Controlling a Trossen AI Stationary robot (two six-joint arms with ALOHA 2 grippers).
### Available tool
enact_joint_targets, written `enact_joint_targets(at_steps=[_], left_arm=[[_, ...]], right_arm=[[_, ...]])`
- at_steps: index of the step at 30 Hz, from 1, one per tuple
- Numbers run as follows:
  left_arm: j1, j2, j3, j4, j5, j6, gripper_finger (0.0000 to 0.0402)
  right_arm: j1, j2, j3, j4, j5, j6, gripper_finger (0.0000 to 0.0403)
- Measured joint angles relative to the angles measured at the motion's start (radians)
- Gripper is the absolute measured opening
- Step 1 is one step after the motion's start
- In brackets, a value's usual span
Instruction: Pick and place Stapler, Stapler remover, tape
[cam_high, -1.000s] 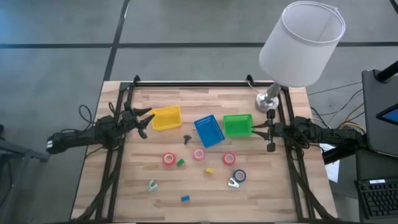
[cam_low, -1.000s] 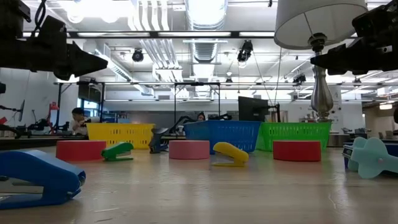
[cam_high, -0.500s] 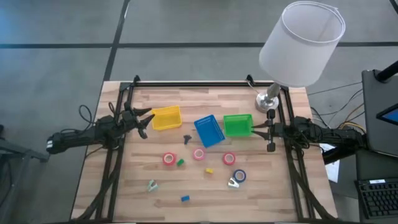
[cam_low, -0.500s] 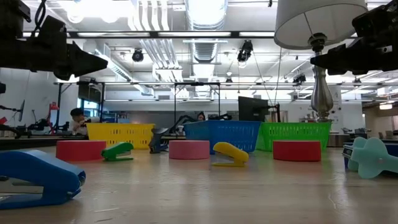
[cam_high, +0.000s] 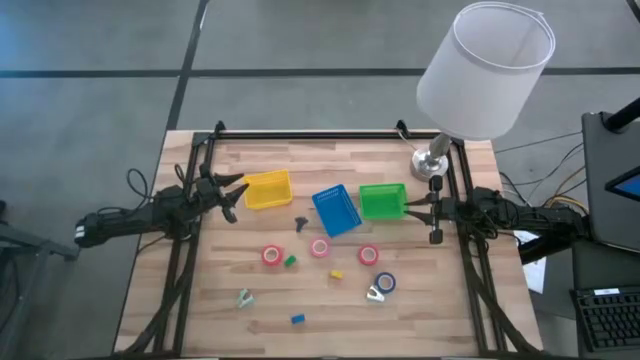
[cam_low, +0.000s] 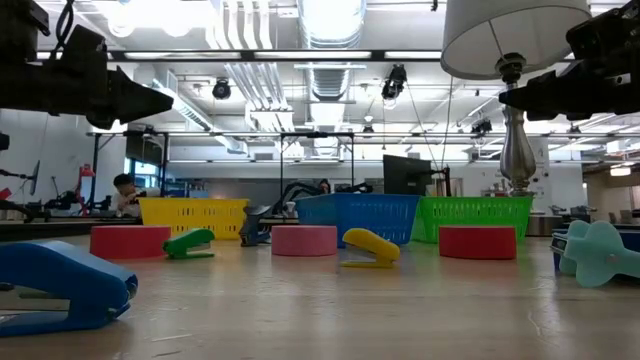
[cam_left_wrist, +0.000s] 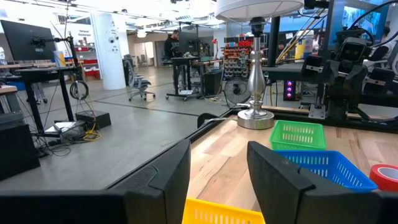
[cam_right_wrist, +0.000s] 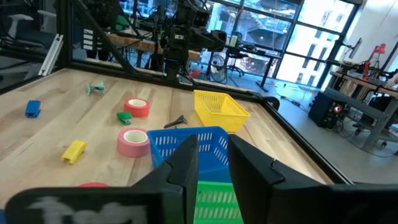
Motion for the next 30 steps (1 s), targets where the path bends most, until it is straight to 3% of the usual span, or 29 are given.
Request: enact_joint_targets(at_steps=[30], left_arm=[[0.0, 0.0, 0.0, 0.0, 0.0, 0.0, 0.0163]], right_arm=[[0.0, -0.001, 0.0, 0.0, 0.0, 0.0, 0.0083]])
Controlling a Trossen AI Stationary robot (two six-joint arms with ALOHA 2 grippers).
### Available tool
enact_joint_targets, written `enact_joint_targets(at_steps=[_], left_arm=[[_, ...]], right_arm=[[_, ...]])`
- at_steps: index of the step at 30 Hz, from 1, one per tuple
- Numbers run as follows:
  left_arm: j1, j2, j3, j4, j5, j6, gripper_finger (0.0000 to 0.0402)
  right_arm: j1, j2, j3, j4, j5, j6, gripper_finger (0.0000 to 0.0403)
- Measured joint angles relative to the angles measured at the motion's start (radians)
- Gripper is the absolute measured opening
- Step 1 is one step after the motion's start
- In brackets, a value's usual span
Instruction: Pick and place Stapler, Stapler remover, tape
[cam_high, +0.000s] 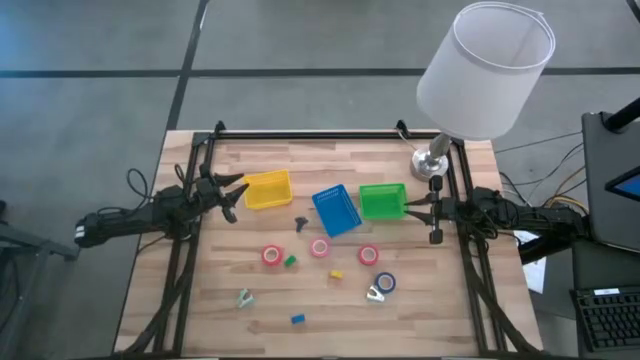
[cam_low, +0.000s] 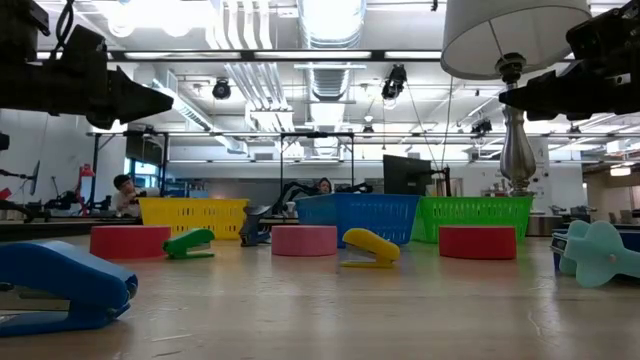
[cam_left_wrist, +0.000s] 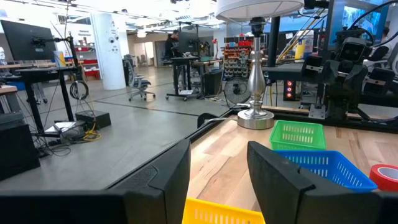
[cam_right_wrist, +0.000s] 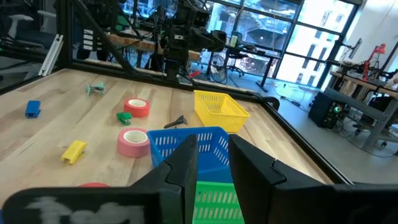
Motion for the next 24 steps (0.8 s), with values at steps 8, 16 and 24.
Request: enact_joint_targets(at_steps=[8, 16, 24], left_arm=[[0.0, 0.0, 0.0, 0.0, 0.0, 0.0, 0.0163], [0.0, 0.0, 0.012, -0.017, -0.001, 0.017, 0.0163], [0.0, 0.0, 0.012, -0.017, 0.001, 0.018, 0.0163]], right_arm=[[0.0, 0.0, 0.0, 0.0, 0.0, 0.0, 0.0069], [0.0, 0.0, 0.0, 0.0, 0.0, 0.0, 0.0076], [0.0, 0.001, 0.0, 0.068, -0.001, 0.205, 0.0086]])
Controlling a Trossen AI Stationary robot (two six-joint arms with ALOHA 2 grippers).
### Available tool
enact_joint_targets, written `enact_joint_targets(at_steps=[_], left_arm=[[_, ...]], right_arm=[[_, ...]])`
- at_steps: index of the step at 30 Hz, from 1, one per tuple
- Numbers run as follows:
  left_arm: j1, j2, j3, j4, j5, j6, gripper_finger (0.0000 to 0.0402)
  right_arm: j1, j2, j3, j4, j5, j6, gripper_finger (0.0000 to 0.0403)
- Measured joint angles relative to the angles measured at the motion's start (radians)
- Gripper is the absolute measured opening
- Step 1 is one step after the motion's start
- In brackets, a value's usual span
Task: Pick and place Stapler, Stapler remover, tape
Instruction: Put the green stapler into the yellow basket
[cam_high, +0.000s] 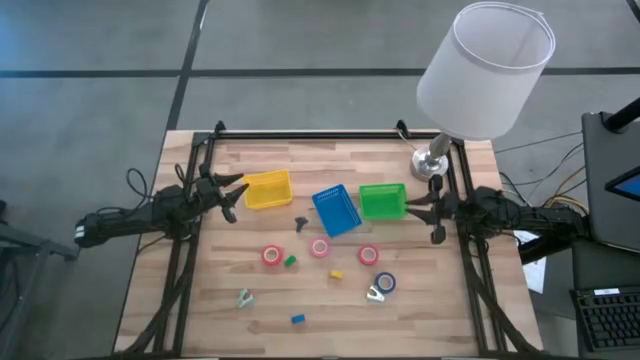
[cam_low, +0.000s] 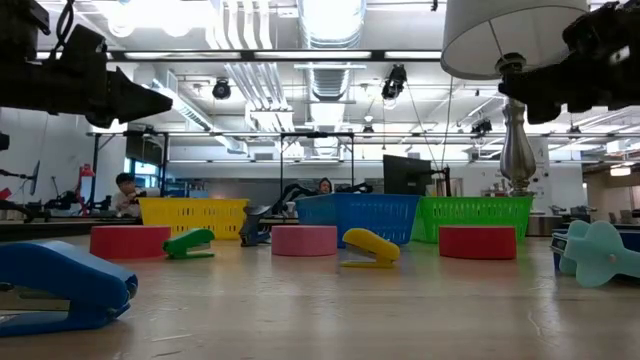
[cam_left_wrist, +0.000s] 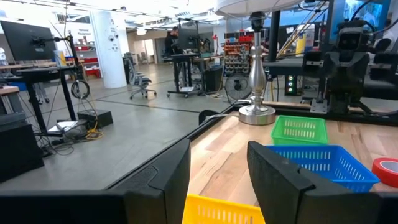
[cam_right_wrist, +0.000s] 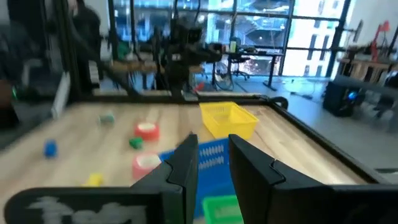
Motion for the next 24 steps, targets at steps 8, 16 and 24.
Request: enact_joint_targets(at_steps=[8, 16, 24], left_arm=[[0.001, 0.0, 0.001, 0.029, -0.011, -0.198, 0.0163], [0.001, 0.0, 0.004, 0.087, -0.155, 0.105, 0.0163], [0.001, 0.003, 0.003, 0.058, -0.165, -0.025, 0.0163]], right_arm=[[0.0, 0.0, 0.0, 0.162, 0.001, -0.029, 0.0078], [0.0, 0.0, 0.0, 0.342, 0.001, -0.264, 0.0064], [-0.001, 0.02, 0.0, 0.314, 0.102, -0.136, 0.0091]])
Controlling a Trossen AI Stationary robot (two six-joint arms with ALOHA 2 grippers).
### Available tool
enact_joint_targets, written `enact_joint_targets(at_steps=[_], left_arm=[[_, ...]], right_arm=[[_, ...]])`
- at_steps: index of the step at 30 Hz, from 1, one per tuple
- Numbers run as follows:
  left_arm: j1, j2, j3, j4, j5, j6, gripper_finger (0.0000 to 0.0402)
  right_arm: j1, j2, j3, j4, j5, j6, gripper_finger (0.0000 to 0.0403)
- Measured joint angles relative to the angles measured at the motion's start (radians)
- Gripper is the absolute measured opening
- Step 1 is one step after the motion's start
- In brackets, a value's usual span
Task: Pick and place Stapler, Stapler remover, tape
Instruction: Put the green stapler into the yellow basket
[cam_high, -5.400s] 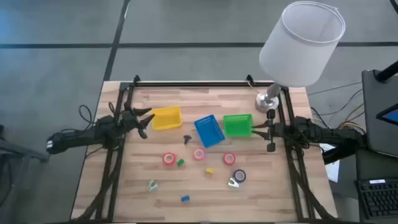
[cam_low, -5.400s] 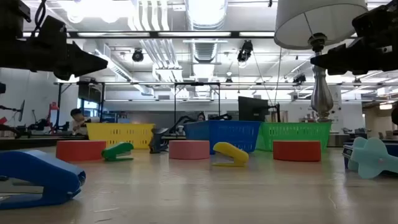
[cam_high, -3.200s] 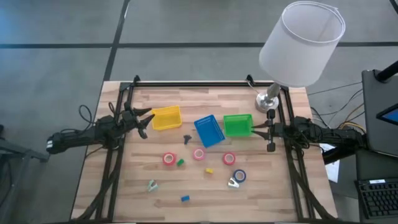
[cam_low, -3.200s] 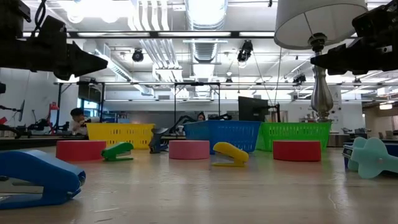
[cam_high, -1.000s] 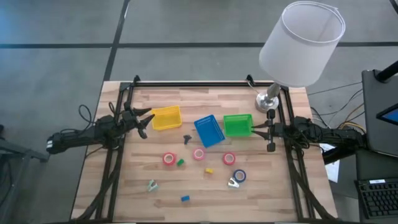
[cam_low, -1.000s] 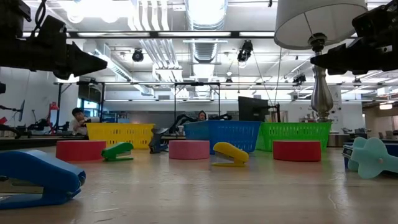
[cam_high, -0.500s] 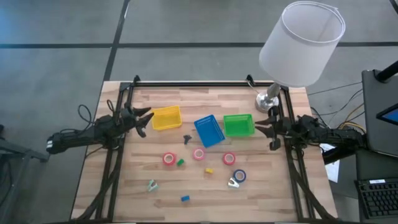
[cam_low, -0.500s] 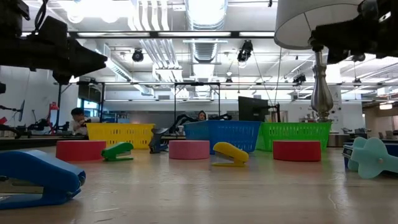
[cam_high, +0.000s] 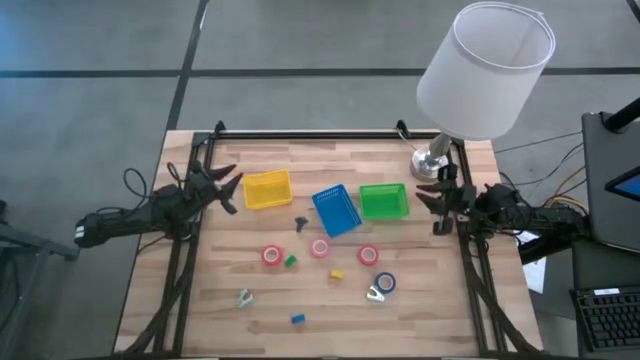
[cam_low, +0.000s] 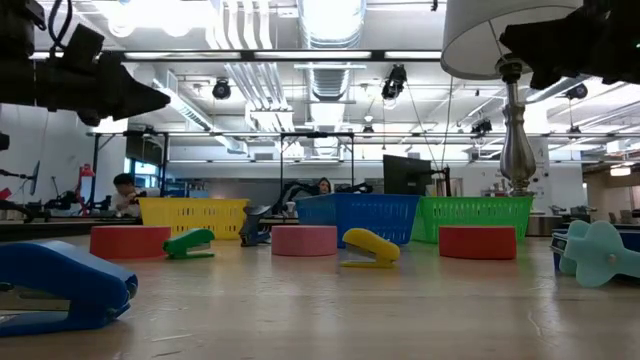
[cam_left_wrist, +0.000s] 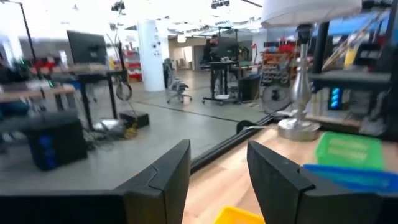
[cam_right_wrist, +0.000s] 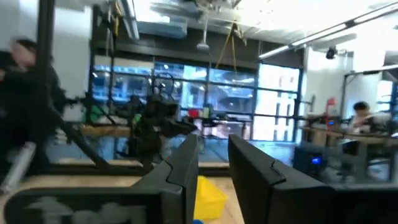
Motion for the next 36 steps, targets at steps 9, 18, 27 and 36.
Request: enact_joint_targets(at_steps=[9, 18, 27, 36], left_arm=[[0.0, 0.004, -0.001, 0.047, 0.24, -0.265, 0.0163], [-0.017, 0.194, 0.071, 0.164, 0.491, -0.409, 0.0152], [-0.087, 0.595, 0.268, 0.152, 0.653, -0.248, 0.0152], [-0.172, 0.926, 0.53, -0.122, 0.655, -0.237, 0.0152]], right_arm=[[0.0, 0.071, 0.0, 0.328, 0.239, -0.254, 0.0128], [0.0, 0.201, 0.0, 0.464, 0.233, -0.312, 0.0126], [0.001, 0.276, 0.005, 0.439, 0.23, -0.195, 0.0125], [0.001, 0.355, 0.008, 0.408, 0.187, -0.098, 0.0125]])
